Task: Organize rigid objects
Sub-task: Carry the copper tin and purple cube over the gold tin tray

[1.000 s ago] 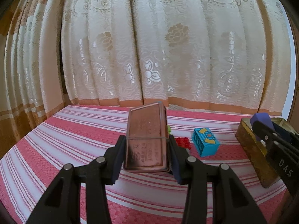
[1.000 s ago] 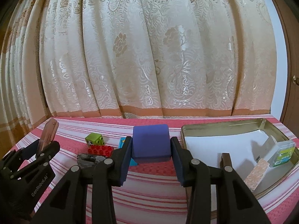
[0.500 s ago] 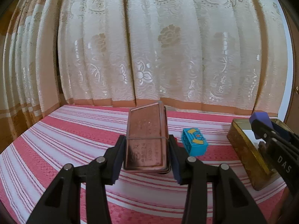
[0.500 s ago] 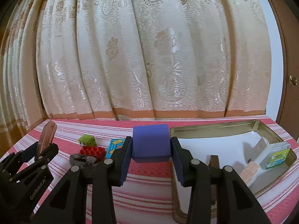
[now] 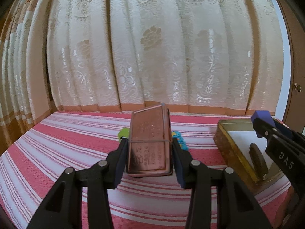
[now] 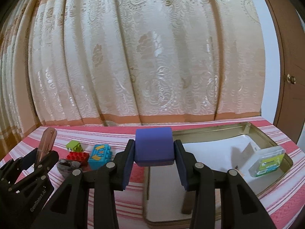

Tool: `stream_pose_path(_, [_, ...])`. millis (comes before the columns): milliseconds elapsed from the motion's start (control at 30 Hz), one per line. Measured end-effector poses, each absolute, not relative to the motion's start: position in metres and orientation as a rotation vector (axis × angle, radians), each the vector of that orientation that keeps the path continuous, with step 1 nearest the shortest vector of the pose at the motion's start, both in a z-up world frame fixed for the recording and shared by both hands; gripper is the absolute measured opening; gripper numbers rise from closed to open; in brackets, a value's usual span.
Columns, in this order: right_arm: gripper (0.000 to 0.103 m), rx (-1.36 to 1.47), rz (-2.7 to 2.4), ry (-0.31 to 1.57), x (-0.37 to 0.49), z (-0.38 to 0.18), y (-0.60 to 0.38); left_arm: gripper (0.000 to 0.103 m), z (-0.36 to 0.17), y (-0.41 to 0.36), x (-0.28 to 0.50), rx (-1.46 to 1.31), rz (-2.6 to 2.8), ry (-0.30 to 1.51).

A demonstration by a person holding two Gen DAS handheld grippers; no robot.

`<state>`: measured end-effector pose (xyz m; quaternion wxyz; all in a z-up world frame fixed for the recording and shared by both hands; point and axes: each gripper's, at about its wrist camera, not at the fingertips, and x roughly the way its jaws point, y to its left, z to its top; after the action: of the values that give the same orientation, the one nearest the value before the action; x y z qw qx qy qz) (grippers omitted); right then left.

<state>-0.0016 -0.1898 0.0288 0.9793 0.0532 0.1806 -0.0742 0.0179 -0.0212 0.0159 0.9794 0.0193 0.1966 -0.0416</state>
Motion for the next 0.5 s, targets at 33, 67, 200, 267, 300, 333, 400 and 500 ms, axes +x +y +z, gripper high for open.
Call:
stream_pose_path(33, [0.044,0.109,-0.155,0.362,-0.003,0.029,-0.193,0.043,0.017,-0.024,0.017,0.038,-0.087,0.394])
stream_pose_path(67, [0.044,0.11,-0.158,0.361,-0.003,0.03,-0.196,0.043,0.017,-0.026,0.017,0.037,-0.092,0.393])
stream_pose_path(200, [0.044,0.113,-0.175,0.359,-0.005,0.03,-0.208,0.043,0.019,-0.041,0.015,0.044,-0.113,0.389])
stream_pose_path(267, [0.044,0.116,-0.183,0.358,-0.005,0.03,-0.215,0.043,0.021,-0.049,0.015,0.051,-0.123,0.385])
stream_pose_path(300, [0.044,0.117,-0.187,0.356,-0.006,0.03,-0.218,0.043,0.021,-0.051,0.016,0.052,-0.127,0.384])
stream_pose_path(333, [0.044,0.117,-0.193,0.354,-0.007,0.031,-0.222,0.043,0.022,-0.055,0.015,0.052,-0.132,0.382])
stream_pose_path(400, [0.044,0.122,-0.203,0.351,-0.008,0.031,-0.23,0.043,0.023,-0.063,0.015,0.058,-0.144,0.38])
stream_pose_path(500, [0.044,0.128,-0.217,0.35,-0.009,0.032,-0.24,0.043,0.023,-0.076,0.015,0.073,-0.162,0.375])
